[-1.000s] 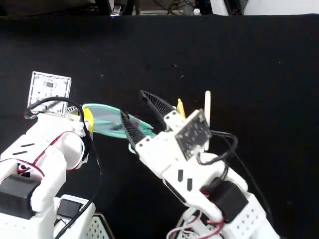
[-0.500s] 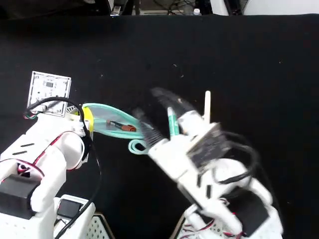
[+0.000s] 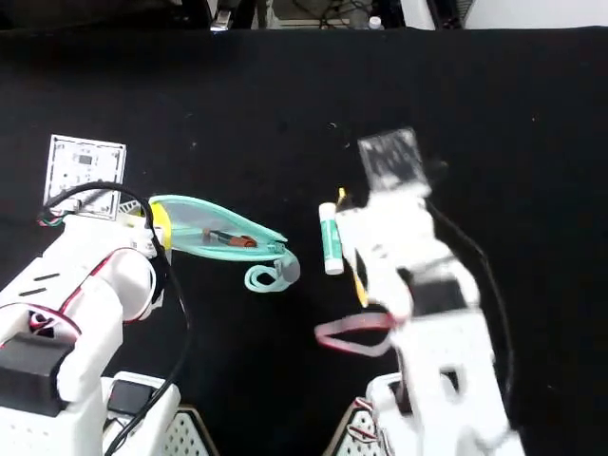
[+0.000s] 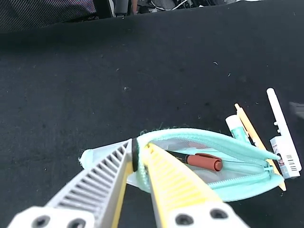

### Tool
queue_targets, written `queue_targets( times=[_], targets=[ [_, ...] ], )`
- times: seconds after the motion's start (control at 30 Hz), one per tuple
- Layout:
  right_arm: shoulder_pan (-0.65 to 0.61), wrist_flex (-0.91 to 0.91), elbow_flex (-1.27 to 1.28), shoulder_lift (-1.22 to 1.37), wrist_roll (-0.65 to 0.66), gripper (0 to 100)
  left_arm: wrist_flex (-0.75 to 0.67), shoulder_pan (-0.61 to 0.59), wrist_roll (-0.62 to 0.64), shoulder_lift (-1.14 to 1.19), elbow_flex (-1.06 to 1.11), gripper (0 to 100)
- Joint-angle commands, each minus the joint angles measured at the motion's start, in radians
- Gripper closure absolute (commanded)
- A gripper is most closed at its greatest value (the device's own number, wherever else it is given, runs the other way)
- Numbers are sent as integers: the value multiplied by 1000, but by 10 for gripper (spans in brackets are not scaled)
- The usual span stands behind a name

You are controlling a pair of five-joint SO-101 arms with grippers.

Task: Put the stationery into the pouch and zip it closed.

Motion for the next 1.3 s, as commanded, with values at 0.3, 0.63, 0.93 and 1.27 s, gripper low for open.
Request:
queue_targets(
  times=[0.3, 0.63, 0.93, 1.27],
  targets=[
    [-35, 523, -1010, 1127, -2, 811, 9, -12, 3, 11, 1, 970],
    [-78, 568, -1260, 1380, 12, 811, 9, -12, 3, 11, 1, 970],
    [-71, 519, -1260, 1457, 44, 811, 9, -117, -66, 9, 1, 970],
    [-69, 548, -1254, 1463, 169, 843, 2, -414, -129, 0, 77, 970]
  ],
)
